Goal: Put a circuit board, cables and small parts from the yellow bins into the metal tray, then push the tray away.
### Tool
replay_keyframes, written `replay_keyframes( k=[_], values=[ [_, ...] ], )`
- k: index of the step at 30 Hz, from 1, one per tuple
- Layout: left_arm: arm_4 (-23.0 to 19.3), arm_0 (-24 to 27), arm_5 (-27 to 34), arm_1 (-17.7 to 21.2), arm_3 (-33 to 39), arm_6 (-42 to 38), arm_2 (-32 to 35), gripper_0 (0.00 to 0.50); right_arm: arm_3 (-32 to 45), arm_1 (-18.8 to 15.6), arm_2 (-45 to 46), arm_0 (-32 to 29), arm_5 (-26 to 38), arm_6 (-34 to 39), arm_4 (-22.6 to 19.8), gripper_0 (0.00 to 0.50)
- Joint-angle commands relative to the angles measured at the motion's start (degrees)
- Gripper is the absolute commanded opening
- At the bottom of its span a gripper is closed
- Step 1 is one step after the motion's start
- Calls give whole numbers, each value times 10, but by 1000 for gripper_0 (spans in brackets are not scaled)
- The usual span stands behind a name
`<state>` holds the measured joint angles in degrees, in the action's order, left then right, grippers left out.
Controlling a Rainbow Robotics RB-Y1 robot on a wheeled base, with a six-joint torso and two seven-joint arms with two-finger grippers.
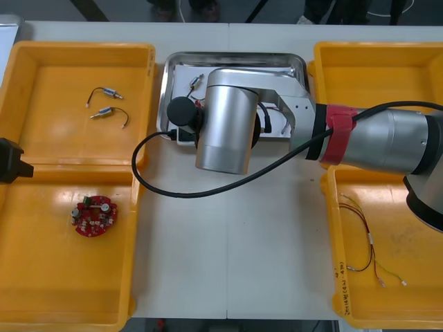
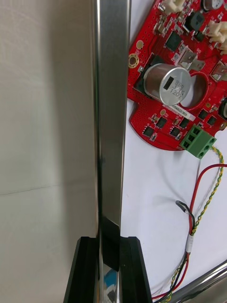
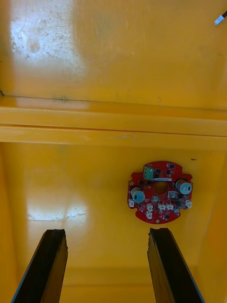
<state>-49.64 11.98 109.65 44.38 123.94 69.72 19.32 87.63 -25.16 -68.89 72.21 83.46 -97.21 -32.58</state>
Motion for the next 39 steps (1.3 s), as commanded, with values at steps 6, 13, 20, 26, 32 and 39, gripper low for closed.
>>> replay_keyframes(
  k=[6,13,20,26,32,39],
  values=[
    [-5,-9,4,26,17,39,18,500,-22,12,-7,43,-18,-30,-4,0],
    [-5,-9,4,26,17,39,18,500,-62,26,-6,57,-39,-42,-4,0],
    [-5,-9,4,26,17,39,18,500,-97,35,-6,66,-58,-56,-3,0],
    [-5,-9,4,26,17,39,18,500,-121,39,-6,72,-80,-69,-4,0],
    [-5,-9,4,26,17,39,18,500,-155,41,-7,76,-110,-83,-5,0],
    [-5,-9,4,26,17,39,18,500,-182,42,-7,79,-127,-98,-4,0]
  ],
)
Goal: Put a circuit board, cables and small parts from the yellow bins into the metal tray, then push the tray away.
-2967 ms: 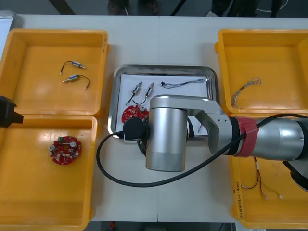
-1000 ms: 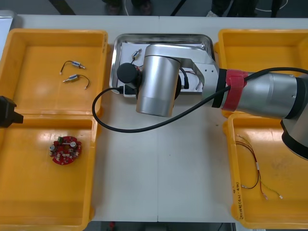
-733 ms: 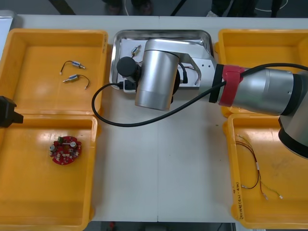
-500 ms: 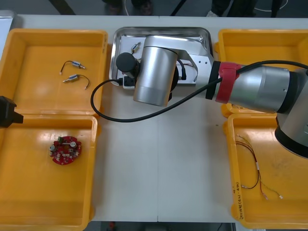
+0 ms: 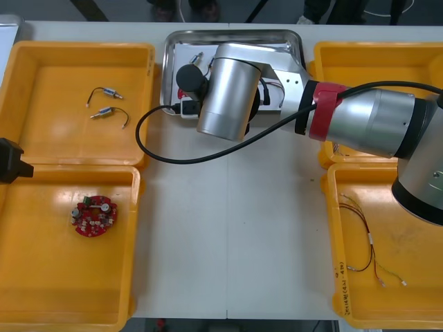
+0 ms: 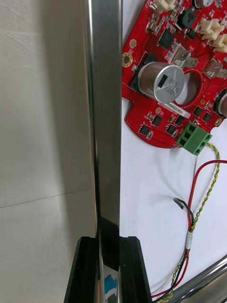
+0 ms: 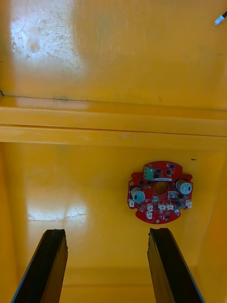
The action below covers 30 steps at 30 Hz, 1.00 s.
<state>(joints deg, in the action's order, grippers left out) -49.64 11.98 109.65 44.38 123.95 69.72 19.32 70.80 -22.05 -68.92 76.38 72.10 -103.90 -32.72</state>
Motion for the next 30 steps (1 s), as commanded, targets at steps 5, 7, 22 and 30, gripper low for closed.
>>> replay_keyframes(
  k=[5,7,22,30],
  values=[
    [-5,-9,4,26,17,39,18,500,-24,11,-6,37,-21,-33,-3,0],
    [-5,-9,4,26,17,39,18,500,-27,11,-6,37,-21,-33,-2,0],
    [-5,-9,4,26,17,39,18,500,-34,15,-5,37,-26,-36,-8,74],
    [-5,-9,4,26,17,39,18,500,-38,19,-2,39,-25,-43,-8,500]
  ],
)
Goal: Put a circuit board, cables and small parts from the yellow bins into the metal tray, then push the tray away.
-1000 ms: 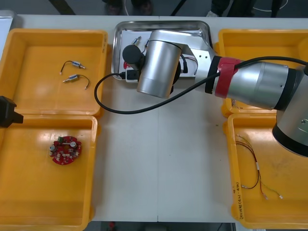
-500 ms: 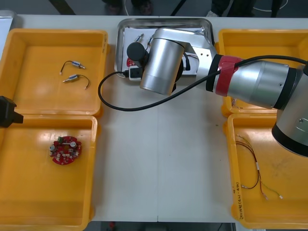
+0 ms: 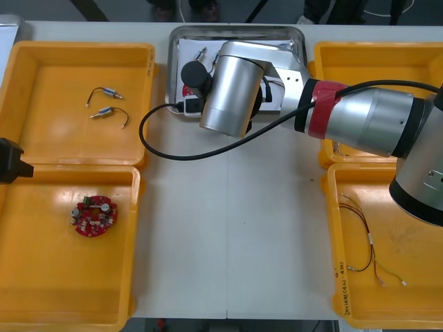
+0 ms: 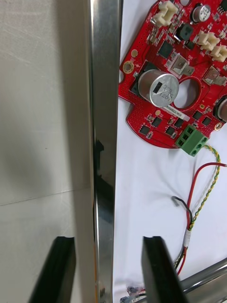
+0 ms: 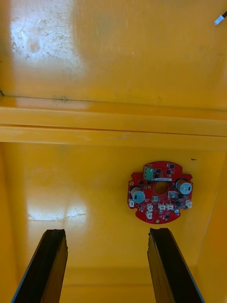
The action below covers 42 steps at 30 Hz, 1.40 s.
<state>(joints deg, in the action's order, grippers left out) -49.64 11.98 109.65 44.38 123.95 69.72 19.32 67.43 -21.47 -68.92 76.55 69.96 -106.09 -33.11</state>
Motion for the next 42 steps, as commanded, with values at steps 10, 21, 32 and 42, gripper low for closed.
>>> replay_keyframes(
  k=[10,21,32,42],
  values=[
    [-5,-9,4,26,17,39,18,500,4,27,41,37,61,-32,-11,500],
    [-5,-9,4,26,17,39,18,500,100,28,127,18,223,-32,-3,500],
    [-5,-9,4,26,17,39,18,500,269,28,250,-67,400,-24,50,500],
    [-5,-9,4,26,17,39,18,500,428,23,410,-211,400,-9,96,500]
  ],
)
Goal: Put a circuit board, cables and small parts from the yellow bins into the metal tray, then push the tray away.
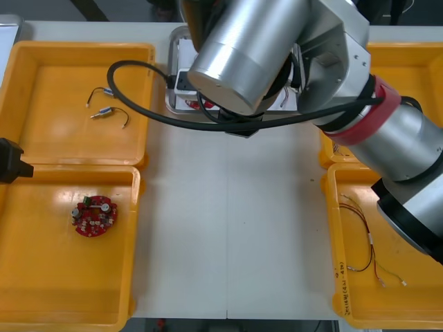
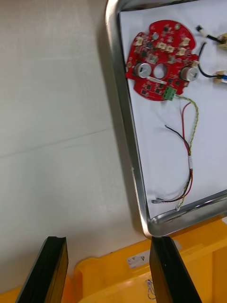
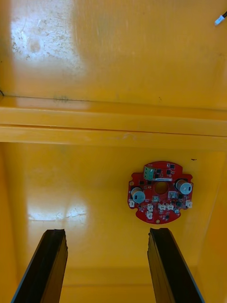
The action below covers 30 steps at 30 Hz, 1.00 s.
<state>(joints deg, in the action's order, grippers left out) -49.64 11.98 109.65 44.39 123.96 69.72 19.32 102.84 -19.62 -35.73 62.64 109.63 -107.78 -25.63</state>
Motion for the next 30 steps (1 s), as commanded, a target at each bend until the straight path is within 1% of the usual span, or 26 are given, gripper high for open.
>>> replay_keyframes(
  k=[1,4,6,8,10,16,19,23,26,28,30],
  values=[
    [-5,-9,4,25,17,39,18,500,86,0,91,-90,4,10,23,500],
    [-5,-9,4,25,17,39,18,500,108,-10,125,-119,4,17,30,500],
    [-5,-9,4,25,17,39,18,500,119,-11,148,-130,4,21,41,500],
    [-5,-9,4,25,17,39,18,500,134,-15,177,-140,4,27,42,500],
    [-5,-9,4,25,17,39,18,500,145,-29,212,-156,4,41,23,488],
    [-5,-9,4,25,17,39,18,500,150,-66,287,-194,4,112,-44,488],
    [-5,-9,4,25,17,39,18,500,155,-82,324,-214,4,131,-66,488],
    [-5,-9,4,25,17,39,18,500,170,-97,375,-244,4,136,-72,490],
    [-5,-9,4,25,17,39,18,500,171,-117,412,-270,4,136,-72,489],
    [-5,-9,4,25,17,39,18,500,173,-133,443,-298,4,138,-74,489],
    [-5,-9,4,25,17,39,18,500,173,-141,468,-317,4,139,-75,490]
  ],
)
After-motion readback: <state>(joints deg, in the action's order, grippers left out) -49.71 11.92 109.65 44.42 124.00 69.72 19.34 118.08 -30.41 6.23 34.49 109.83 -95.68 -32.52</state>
